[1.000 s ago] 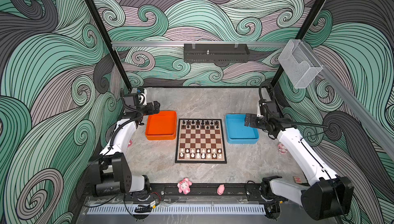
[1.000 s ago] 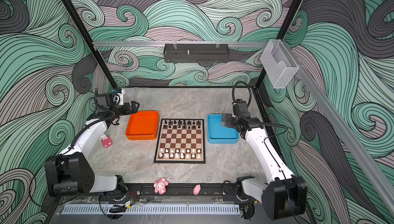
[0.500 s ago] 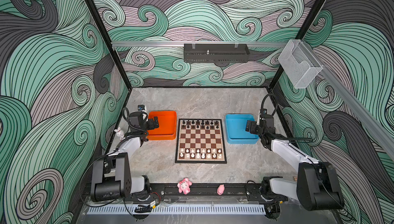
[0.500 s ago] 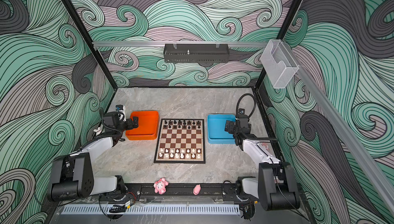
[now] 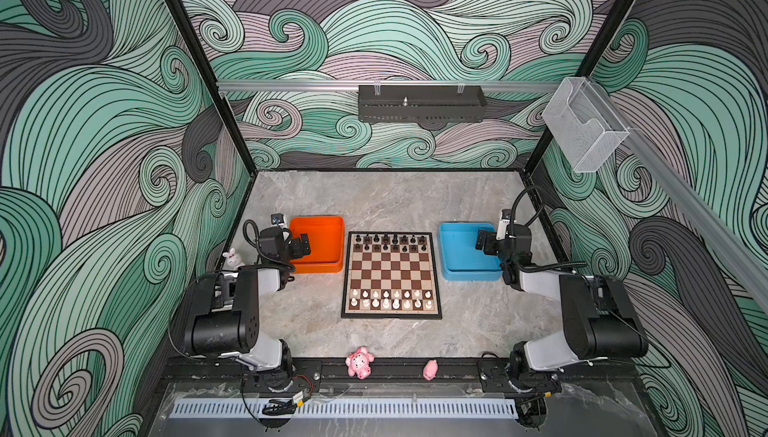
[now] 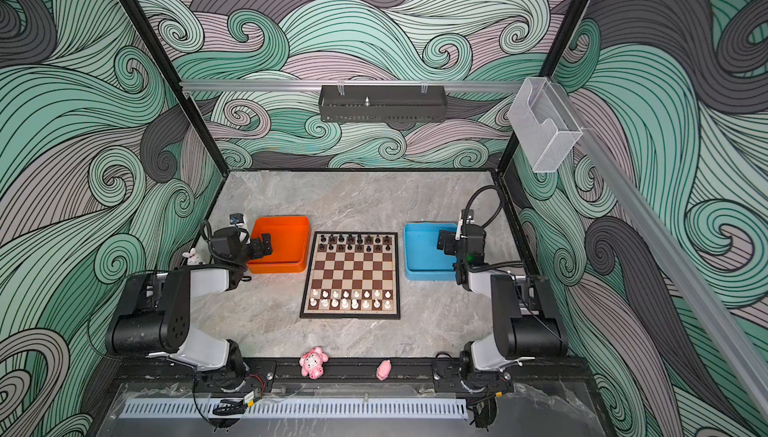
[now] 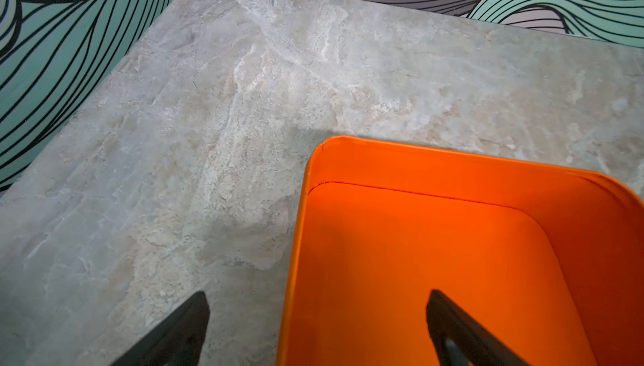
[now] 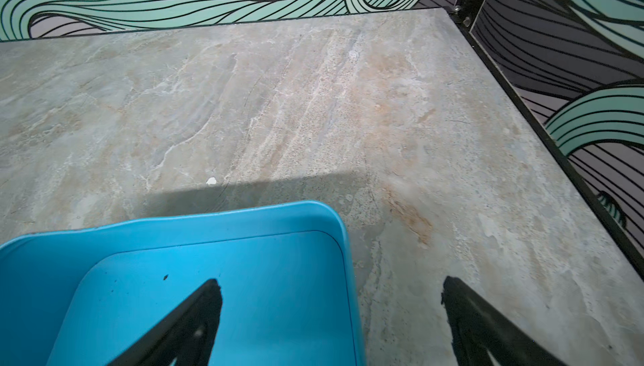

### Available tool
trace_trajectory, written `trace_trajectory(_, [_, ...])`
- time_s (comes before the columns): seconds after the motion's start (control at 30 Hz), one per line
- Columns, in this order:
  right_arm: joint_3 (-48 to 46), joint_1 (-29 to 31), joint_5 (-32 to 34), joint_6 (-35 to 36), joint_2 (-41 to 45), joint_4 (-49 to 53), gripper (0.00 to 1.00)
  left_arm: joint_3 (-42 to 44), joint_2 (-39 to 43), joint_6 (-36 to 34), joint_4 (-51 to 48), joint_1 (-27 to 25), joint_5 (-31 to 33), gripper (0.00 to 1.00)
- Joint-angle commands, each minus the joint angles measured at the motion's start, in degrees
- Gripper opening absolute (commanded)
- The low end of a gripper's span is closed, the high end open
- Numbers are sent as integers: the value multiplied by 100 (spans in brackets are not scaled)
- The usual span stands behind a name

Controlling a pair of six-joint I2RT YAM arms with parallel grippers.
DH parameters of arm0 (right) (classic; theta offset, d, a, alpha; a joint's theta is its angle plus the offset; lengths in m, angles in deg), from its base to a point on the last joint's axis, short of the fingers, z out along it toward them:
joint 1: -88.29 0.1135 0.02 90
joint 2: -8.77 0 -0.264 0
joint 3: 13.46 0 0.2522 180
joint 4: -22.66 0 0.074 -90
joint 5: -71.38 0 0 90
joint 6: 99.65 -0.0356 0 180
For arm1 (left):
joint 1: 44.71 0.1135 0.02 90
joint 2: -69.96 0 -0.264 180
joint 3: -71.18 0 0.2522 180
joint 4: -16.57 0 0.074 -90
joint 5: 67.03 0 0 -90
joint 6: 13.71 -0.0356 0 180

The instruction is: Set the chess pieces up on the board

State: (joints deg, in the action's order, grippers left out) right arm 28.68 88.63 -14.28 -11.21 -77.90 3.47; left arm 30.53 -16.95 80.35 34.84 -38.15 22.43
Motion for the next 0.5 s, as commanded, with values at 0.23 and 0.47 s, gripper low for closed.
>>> trace_trajectory(0.23, [-578, 142, -449, 468, -259, -1856, 99, -61, -84, -179, 524, -103, -167, 99])
trace_trajectory(0.47, [-455, -30, -635, 288, -206, -1503, 99, -44, -69, -186, 550, -103, -166, 99])
